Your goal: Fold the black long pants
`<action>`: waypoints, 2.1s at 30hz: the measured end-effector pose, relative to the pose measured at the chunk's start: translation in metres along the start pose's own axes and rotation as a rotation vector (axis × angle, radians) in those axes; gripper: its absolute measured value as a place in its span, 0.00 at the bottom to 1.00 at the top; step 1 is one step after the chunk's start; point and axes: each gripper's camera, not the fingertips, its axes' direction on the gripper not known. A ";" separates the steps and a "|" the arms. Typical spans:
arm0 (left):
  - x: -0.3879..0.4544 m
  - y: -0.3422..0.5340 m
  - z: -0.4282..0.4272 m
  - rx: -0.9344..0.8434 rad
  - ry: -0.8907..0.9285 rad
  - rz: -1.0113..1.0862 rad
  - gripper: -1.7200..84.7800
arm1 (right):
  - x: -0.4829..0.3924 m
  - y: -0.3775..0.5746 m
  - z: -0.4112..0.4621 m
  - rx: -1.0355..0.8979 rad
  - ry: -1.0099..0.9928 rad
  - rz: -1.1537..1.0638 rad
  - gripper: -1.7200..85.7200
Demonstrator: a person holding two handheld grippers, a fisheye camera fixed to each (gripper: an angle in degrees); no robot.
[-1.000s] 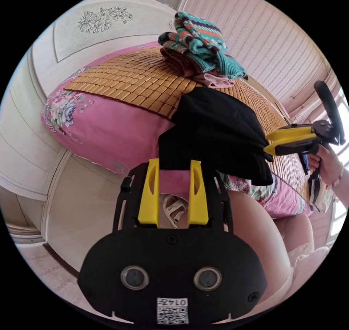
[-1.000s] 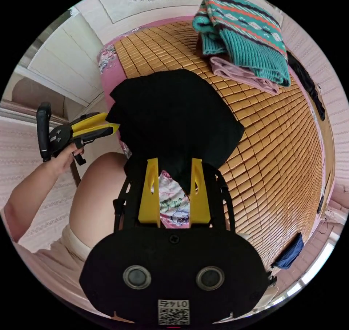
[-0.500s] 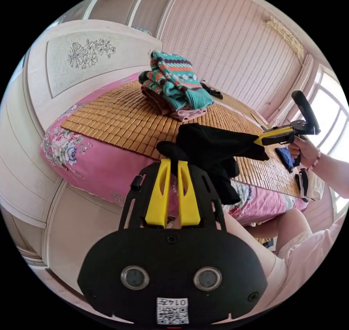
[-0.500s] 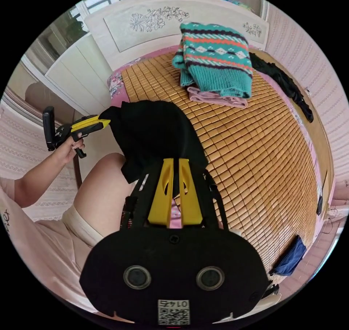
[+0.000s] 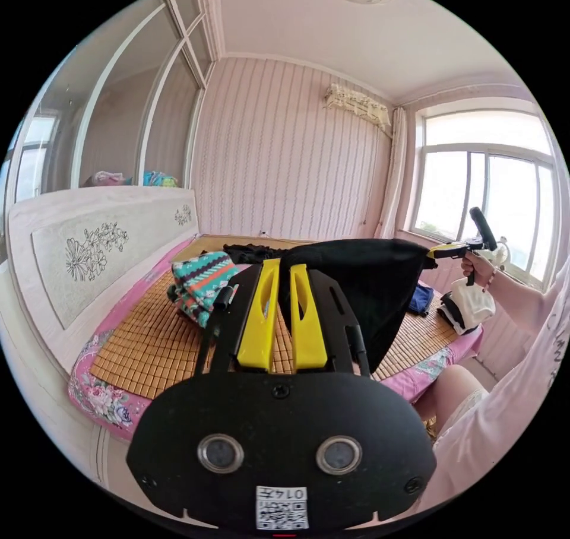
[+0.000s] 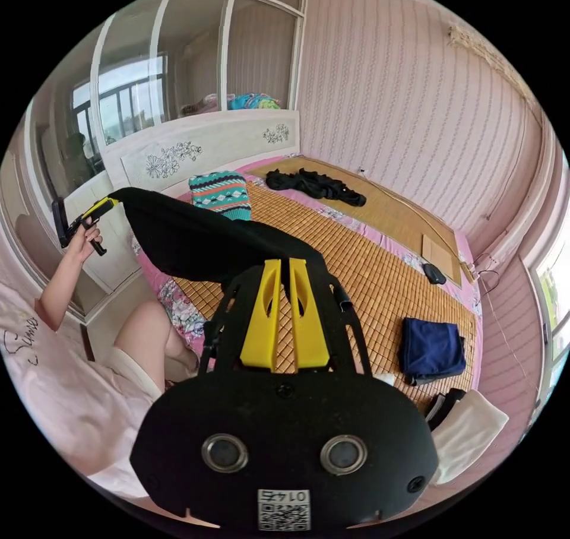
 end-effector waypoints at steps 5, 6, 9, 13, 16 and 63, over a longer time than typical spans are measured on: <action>0.061 0.014 0.013 -0.078 0.019 0.024 0.05 | 0.012 0.066 -0.019 -0.094 0.074 -0.024 0.06; 0.072 0.025 0.023 -0.132 0.035 -0.003 0.05 | 0.015 0.077 -0.011 -0.139 0.055 -0.012 0.07; 0.111 0.055 0.050 -0.255 0.090 0.000 0.05 | 0.021 0.132 0.030 -0.236 -0.080 0.090 0.20; 0.178 0.069 0.072 -0.372 0.089 0.160 0.05 | -0.029 0.155 0.054 -0.169 -0.321 -0.034 0.23; 0.215 0.064 0.079 -0.374 0.155 0.222 0.05 | -0.073 0.139 0.064 -0.152 -0.441 -0.213 0.23; 0.356 0.136 0.085 -0.441 0.699 0.330 0.01 | 0.126 0.319 -0.066 -0.071 -0.269 0.425 0.02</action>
